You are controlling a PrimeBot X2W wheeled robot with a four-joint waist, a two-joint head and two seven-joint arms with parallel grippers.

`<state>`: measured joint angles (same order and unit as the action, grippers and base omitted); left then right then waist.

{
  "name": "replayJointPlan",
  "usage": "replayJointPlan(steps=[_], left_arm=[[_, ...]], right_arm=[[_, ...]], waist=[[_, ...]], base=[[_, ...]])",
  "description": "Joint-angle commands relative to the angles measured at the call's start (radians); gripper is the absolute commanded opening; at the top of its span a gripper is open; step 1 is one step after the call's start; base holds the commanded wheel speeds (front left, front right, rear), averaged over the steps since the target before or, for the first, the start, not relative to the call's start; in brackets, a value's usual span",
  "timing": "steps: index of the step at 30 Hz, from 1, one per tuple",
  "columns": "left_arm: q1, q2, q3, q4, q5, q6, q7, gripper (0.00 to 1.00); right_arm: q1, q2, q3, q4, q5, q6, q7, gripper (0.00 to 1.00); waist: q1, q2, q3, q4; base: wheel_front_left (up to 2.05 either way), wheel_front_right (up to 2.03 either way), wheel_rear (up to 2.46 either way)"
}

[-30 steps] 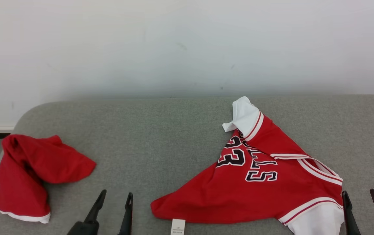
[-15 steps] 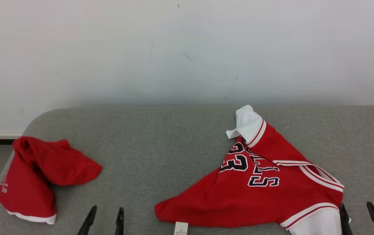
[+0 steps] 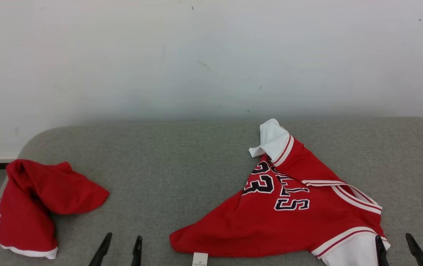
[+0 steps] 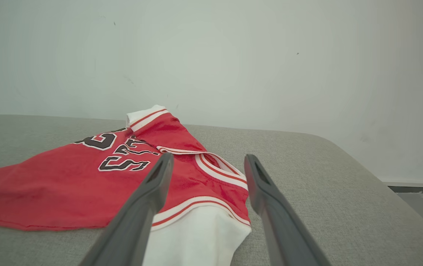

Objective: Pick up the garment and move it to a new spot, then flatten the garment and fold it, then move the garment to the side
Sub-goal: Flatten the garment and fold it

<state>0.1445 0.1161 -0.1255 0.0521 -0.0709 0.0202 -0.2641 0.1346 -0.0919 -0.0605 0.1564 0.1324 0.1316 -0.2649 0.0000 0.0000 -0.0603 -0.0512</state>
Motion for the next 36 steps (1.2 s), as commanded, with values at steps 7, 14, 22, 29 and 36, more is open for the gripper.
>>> replayJointPlan(steps=[7, 14, 22, 29, 36], left_arm=[[0.014, -0.016, 0.024, 0.011, 0.027, -0.023, 0.0, 1.0], [0.016, -0.025, 0.03, 0.013, 0.045, -0.038, 0.0, 1.0], [0.009, -0.022, 0.021, 0.006, 0.063, -0.049, 0.0, 1.0], [0.003, 0.011, -0.025, 0.076, 0.098, -0.075, 0.0, 1.0], [-0.049, 0.052, -0.1, 0.211, 0.138, -0.112, 0.05, 1.0]], right_arm=[[-0.01, -0.003, 0.005, 0.006, 0.016, -0.002, 0.001, 1.0], [-0.02, -0.008, 0.012, 0.005, 0.018, -0.002, 0.001, 1.0], [-0.026, -0.015, 0.012, -0.015, 0.019, -0.002, 0.001, 1.0], [0.002, -0.052, 0.02, 0.007, 0.021, -0.002, 0.001, 1.0], [0.039, -0.088, 0.021, 0.066, 0.04, -0.002, 0.205, 1.0]], waist=[[0.0, 0.0, -0.002, -0.002], [0.0, 0.0, -0.003, -0.009], [0.0, 0.0, -0.005, -0.019], [0.0, 0.0, -0.011, -0.025], [0.0, 0.0, -0.002, -0.028]], base=[[0.0, 0.0, 0.0], [0.0, 0.0, 0.0], [0.0, 0.0, 0.0], [0.0, 0.0, 0.0], [0.0, 0.0, 0.0]])
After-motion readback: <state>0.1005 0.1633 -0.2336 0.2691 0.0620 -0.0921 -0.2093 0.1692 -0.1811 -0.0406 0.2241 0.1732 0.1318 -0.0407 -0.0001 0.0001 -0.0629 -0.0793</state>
